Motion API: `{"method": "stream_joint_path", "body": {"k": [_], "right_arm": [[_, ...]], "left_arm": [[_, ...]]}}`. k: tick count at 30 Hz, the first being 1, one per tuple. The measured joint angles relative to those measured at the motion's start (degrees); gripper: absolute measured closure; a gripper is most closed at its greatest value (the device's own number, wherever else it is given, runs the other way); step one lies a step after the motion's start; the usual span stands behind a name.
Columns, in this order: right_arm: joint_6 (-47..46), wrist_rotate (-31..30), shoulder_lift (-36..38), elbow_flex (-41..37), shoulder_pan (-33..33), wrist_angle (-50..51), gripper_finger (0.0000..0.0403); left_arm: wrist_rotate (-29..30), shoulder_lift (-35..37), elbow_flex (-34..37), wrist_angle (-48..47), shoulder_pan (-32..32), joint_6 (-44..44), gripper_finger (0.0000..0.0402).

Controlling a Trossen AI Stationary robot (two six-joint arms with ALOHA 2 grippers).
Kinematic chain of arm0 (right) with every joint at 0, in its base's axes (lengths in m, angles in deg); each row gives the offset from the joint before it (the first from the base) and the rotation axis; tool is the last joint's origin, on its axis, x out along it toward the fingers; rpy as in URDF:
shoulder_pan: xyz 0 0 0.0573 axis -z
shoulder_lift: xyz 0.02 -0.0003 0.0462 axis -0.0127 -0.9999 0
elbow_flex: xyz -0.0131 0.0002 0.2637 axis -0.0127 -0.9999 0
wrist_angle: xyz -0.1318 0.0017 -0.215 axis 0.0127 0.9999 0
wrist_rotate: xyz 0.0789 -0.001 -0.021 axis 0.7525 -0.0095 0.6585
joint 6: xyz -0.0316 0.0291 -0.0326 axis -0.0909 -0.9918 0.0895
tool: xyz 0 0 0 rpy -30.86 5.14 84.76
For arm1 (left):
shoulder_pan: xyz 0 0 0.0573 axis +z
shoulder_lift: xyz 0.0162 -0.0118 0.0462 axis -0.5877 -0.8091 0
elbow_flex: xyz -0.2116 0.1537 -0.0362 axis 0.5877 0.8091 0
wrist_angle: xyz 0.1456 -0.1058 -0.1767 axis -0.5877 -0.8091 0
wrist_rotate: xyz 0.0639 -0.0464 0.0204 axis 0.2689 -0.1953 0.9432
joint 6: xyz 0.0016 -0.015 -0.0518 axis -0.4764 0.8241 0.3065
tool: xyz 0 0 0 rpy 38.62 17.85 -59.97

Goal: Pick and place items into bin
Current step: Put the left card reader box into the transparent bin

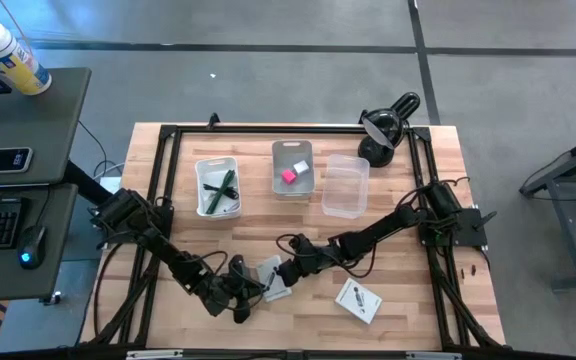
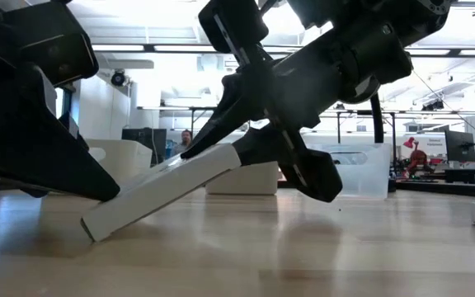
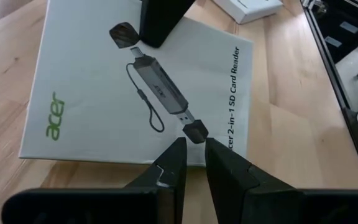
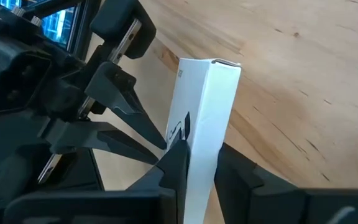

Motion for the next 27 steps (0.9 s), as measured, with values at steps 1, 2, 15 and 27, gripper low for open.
{"method": "stream_joint_path", "body": {"k": [1,2,15,27], "right_arm": [[0.0,0.0,0.0,0.0,0.0,0.2,0.0347],[0.0,0.0,0.0,0.0,0.0,0.3,0.0351],[1.8,0.9,1.1,0.0,-0.2,4.3,0.0356],[7.5,-3.7,9.7,-0.2,0.0,17.0,0.0358]], "left_arm": [[0.1,0.0,0.0,0.0,0.0,0.0,0.0350],[0.1,0.0,0.0,0.1,0.0,0.0,0.0350],[3.2,4.8,0.0,-5.3,0.2,-3.4,0.0350],[5.3,12.5,-0.1,-19.5,0.1,-3.4,0.0350]]}}
